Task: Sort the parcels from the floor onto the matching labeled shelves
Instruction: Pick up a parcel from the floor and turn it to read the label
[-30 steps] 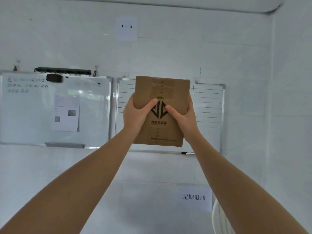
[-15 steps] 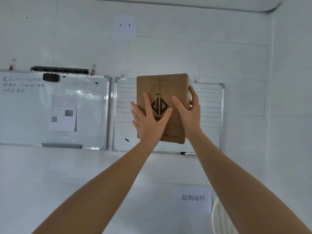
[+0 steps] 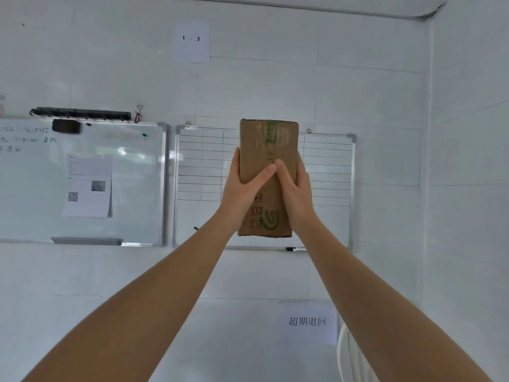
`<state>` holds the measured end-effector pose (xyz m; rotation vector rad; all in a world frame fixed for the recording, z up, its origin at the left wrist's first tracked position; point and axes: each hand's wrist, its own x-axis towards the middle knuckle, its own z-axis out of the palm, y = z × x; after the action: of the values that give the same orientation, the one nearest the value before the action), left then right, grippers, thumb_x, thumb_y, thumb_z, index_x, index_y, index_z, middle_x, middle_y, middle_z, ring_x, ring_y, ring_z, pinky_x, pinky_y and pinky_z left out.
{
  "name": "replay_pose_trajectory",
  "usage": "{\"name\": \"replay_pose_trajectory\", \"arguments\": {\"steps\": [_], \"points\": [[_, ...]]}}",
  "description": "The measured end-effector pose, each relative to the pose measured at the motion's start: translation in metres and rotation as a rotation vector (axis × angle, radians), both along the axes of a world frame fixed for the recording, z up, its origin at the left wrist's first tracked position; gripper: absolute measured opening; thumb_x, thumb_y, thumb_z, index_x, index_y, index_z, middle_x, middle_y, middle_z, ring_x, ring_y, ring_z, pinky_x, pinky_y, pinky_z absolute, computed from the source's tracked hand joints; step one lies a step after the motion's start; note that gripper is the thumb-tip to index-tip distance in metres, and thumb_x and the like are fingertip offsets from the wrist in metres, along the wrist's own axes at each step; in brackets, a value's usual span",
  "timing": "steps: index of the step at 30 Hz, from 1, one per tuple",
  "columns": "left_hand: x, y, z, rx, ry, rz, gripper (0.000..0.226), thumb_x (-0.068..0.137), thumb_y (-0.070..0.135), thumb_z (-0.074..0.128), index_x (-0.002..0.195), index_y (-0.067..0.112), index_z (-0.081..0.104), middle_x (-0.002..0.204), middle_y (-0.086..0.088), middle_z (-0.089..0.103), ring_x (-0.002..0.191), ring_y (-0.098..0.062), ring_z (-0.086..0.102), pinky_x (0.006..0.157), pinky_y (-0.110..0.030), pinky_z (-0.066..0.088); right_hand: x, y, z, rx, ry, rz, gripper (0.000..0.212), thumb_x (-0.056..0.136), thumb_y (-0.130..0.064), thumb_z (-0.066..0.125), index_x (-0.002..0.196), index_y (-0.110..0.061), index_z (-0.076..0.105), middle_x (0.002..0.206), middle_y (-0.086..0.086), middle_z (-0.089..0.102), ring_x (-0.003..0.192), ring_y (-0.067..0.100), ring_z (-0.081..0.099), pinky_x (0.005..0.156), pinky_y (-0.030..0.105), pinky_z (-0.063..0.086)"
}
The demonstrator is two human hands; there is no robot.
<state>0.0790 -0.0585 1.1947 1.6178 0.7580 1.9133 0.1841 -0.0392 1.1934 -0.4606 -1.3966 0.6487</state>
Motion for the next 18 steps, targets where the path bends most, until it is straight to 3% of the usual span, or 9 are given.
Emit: {"name": "replay_pose_trajectory", "arguments": {"steps": [5, 8, 10, 12, 18], "points": [[-0.001, 0.001, 0.000, 0.006, 0.008, 0.040, 0.063, 0.076, 0.044, 0.070, 0.132, 0.033, 0.044, 0.117, 0.006, 0.063, 0.101, -0.013, 0.064, 0.080, -0.033, 0.056, 0.002, 0.002, -0.009, -0.011, 0.014, 0.119, 0.051, 0.096, -0.040, 0.045, 0.145, -0.036, 0.030, 0.136, -0.002, 0.055, 0.112, 0.012, 0.062, 0.089, 0.033, 0.055], [-0.007, 0.001, -0.001, -0.024, -0.010, 0.007, 0.037, 0.077, 0.046, 0.067, 0.111, 0.040, 0.053, 0.105, 0.011, 0.066, 0.094, -0.011, 0.066, 0.069, -0.027, 0.055, 0.009, -0.001, -0.009, 0.013, -0.046, 0.066, 0.043, 0.100, -0.044, 0.031, 0.142, -0.037, 0.037, 0.139, -0.010, 0.050, 0.118, 0.000, 0.054, 0.080, 0.015, 0.051], [-0.013, 0.000, 0.000, -0.050, -0.039, 0.019, 0.027, 0.079, 0.049, 0.063, 0.102, 0.040, 0.052, 0.097, 0.013, 0.065, 0.089, -0.009, 0.065, 0.062, -0.022, 0.052, 0.014, -0.001, -0.011, 0.006, -0.052, 0.036, 0.040, 0.100, -0.039, 0.037, 0.139, -0.036, 0.043, 0.142, -0.012, 0.047, 0.129, 0.007, 0.046, 0.093, 0.021, 0.047], [-0.015, 0.002, -0.001, -0.043, -0.073, 0.060, 0.033, 0.080, 0.050, 0.062, 0.106, 0.032, 0.054, 0.094, 0.013, 0.066, 0.084, -0.008, 0.065, 0.057, -0.017, 0.051, 0.015, -0.001, -0.014, 0.008, -0.061, 0.030, 0.040, 0.098, -0.034, 0.044, 0.138, -0.033, 0.046, 0.146, -0.010, 0.044, 0.133, 0.010, 0.042, 0.104, 0.029, 0.042], [-0.003, 0.006, -0.009, -0.009, -0.128, 0.242, 0.039, 0.077, 0.054, 0.062, 0.099, 0.022, 0.058, 0.092, 0.007, 0.066, 0.086, -0.012, 0.065, 0.071, -0.026, 0.053, 0.003, 0.000, -0.019, 0.070, -0.027, -0.015, 0.041, 0.101, -0.030, 0.035, 0.142, -0.027, 0.040, 0.152, -0.007, 0.036, 0.138, 0.012, 0.036, 0.113, 0.042, 0.034]]}}
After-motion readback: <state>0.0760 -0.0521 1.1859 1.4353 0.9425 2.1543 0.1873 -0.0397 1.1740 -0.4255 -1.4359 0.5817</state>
